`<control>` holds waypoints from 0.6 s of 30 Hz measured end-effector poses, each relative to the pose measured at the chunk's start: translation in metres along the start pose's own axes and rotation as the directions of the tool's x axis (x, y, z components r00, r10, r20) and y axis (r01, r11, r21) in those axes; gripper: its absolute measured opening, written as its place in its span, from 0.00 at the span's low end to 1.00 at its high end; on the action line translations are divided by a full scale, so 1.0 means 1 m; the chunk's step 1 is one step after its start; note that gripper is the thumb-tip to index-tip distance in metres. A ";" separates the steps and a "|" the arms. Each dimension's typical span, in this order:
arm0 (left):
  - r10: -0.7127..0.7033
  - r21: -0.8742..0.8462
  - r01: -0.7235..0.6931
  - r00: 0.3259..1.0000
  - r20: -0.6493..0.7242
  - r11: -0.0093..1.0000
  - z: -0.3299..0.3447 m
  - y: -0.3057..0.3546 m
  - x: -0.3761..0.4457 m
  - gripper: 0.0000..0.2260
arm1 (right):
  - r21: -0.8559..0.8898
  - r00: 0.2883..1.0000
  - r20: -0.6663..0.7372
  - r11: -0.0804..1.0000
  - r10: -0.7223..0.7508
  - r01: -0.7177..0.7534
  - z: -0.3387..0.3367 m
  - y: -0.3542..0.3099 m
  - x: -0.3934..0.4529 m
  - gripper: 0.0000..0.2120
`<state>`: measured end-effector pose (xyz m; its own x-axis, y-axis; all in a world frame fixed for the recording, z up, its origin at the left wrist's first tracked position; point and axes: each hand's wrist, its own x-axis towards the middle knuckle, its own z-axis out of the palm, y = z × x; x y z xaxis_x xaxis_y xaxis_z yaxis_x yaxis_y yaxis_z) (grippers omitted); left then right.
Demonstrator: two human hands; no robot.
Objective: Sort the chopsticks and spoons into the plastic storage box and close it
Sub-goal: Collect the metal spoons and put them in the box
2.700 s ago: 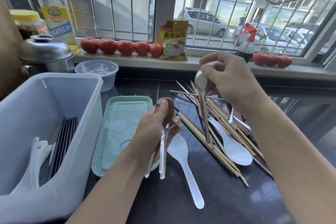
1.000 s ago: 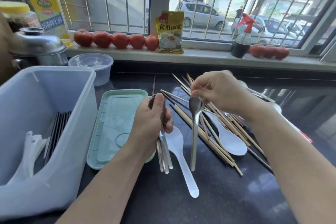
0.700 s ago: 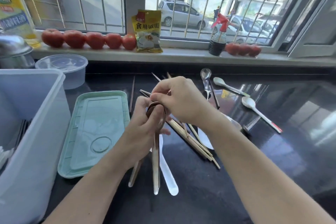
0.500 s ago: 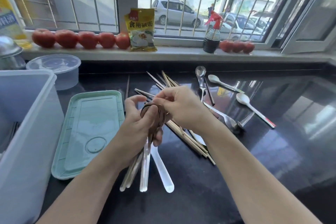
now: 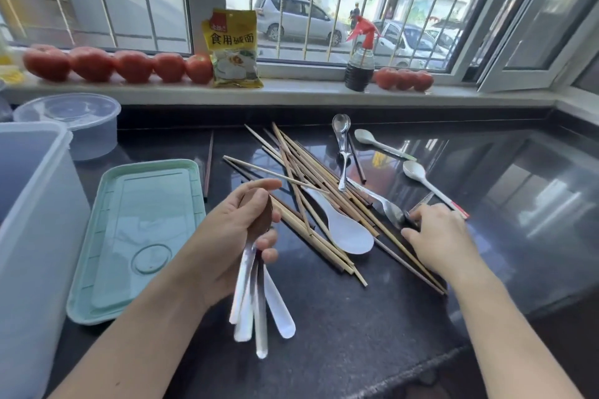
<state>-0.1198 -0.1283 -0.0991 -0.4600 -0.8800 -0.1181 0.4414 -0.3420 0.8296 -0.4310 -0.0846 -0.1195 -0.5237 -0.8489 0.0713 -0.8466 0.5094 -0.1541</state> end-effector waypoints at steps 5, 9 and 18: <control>-0.054 -0.121 0.045 0.996 -0.077 0.992 -0.005 -0.002 0.004 0.08 | -0.004 0.862 -0.474 0.979 -0.180 0.202 -0.001 -0.006 0.008 0.03; 0.014 -0.094 -0.027 0.990 -0.144 0.995 -0.007 0.001 0.006 0.08 | 0.221 0.714 -0.674 0.869 -0.192 0.442 -0.041 -0.048 -0.002 0.05; 0.161 -0.040 -0.177 0.952 -0.260 0.983 -0.010 0.001 0.013 0.05 | 0.686 0.835 0.047 0.625 -0.548 0.372 -0.053 -0.151 -0.049 0.11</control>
<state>-0.1171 -0.1431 -0.1049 -0.1672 -0.9785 -0.1209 0.5458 -0.1940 0.8152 -0.2825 -0.1130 -0.0476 0.0308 -0.9947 0.0978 -0.6594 -0.0937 -0.7459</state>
